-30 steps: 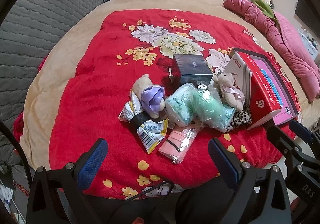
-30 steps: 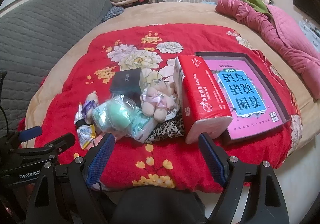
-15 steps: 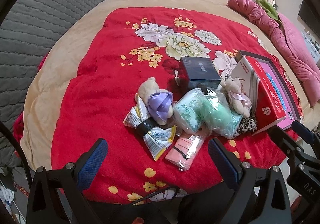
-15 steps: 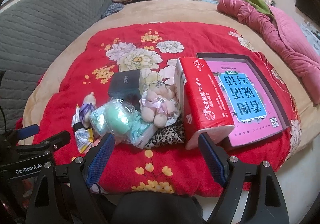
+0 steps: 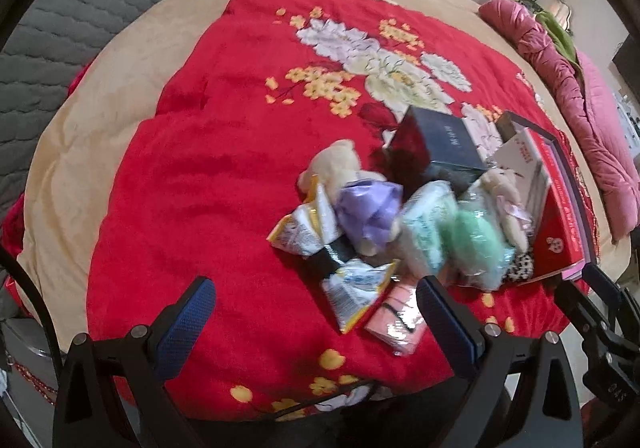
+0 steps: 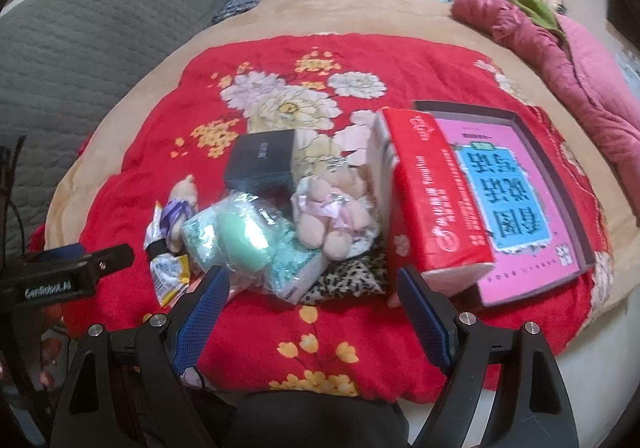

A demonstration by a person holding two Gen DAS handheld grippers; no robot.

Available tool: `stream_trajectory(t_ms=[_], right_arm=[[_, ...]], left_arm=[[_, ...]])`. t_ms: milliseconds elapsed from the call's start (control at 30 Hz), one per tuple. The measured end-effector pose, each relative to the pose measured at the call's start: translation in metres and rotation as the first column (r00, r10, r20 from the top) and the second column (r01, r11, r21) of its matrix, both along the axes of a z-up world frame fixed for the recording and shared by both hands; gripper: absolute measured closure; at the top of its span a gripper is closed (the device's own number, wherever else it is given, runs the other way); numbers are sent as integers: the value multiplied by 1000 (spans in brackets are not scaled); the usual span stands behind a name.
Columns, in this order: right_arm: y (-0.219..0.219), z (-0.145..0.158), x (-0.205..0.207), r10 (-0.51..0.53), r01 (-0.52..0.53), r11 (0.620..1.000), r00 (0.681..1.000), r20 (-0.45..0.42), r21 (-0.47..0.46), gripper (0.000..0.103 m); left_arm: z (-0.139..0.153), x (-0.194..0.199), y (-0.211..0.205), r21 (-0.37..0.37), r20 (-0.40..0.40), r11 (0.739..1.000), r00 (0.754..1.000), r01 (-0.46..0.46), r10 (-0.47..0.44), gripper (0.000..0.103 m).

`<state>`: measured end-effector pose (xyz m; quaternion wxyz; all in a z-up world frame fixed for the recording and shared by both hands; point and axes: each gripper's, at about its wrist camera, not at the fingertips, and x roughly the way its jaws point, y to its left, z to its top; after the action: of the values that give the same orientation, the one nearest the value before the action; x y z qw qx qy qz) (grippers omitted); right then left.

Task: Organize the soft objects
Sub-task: 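Grasp the cream teddy bear with the left tool while the right tool grasps the green egg squishy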

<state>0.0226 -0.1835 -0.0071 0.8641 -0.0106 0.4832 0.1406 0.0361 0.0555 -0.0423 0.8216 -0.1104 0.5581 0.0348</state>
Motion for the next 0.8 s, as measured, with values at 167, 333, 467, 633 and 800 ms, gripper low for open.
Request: stream_trajectory(t_ms=[167,333,467,633,800], right_arm=[[34,-11,6,169,-169,984,985,10,-50,17],[55,-26,14,251,-250,959,968,-6,-132,17],[57,-32,21,251,-251,958,968,-22,-142,17],[58,-33,30,251,-252,959,968,-26,-128,17],[59,-35,38,252,-255,959,967,-34,-122,17]], left_arm=[[-7,12,8,-37,-12,999,1000,4,-5,2],[-11,29,8,-81,-14,997,1000,15,-16,2],[-15,53,20,-114,-23,993,999,-28,26,2],[-16,93,26,-158,-43,987,999,-15,8,2],[-37,125,28,-205,-148,979,988,4,-35,5]])
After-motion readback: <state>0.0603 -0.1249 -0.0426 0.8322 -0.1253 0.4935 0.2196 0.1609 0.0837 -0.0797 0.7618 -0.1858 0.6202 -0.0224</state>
